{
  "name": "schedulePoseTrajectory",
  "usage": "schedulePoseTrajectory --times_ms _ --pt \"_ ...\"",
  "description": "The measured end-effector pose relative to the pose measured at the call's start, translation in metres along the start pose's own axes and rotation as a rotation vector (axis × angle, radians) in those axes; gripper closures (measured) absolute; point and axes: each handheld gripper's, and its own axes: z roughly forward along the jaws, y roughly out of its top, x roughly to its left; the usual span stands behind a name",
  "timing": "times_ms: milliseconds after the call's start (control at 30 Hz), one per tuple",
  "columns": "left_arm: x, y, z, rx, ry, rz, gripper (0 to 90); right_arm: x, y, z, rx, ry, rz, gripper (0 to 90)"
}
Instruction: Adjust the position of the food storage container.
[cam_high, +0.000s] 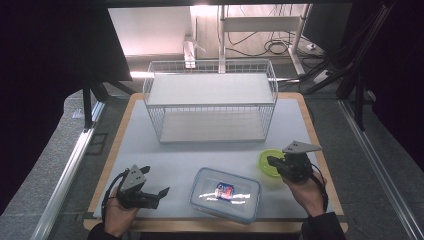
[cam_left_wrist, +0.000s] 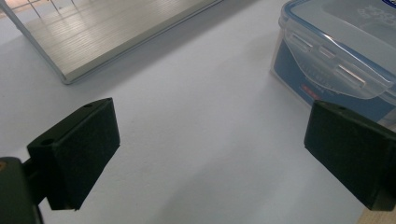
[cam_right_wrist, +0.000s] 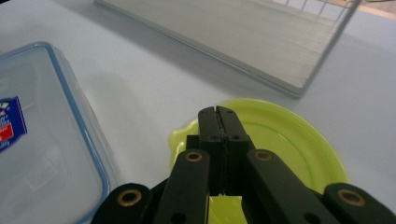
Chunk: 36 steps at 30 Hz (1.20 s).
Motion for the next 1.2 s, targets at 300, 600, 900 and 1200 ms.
schedulePoseTrajectory --times_ms 300,600,900,1200 --pt "0.001 -0.001 0.000 0.000 0.001 -0.007 3.5 0.012 0.018 0.035 0.056 0.028 -0.055 90.0" --pt "0.001 -0.001 0.001 0.008 0.000 -0.004 3.5 0.014 0.013 0.050 0.108 0.034 -0.053 90.0" --pt "0.001 -0.001 0.000 0.008 -0.003 -0.011 3.5 0.008 0.007 0.038 0.122 0.012 -0.037 90.0" --pt "0.001 -0.001 0.001 0.014 -0.003 -0.009 3.6 -0.004 -0.004 0.023 0.121 -0.025 -0.009 90.0"
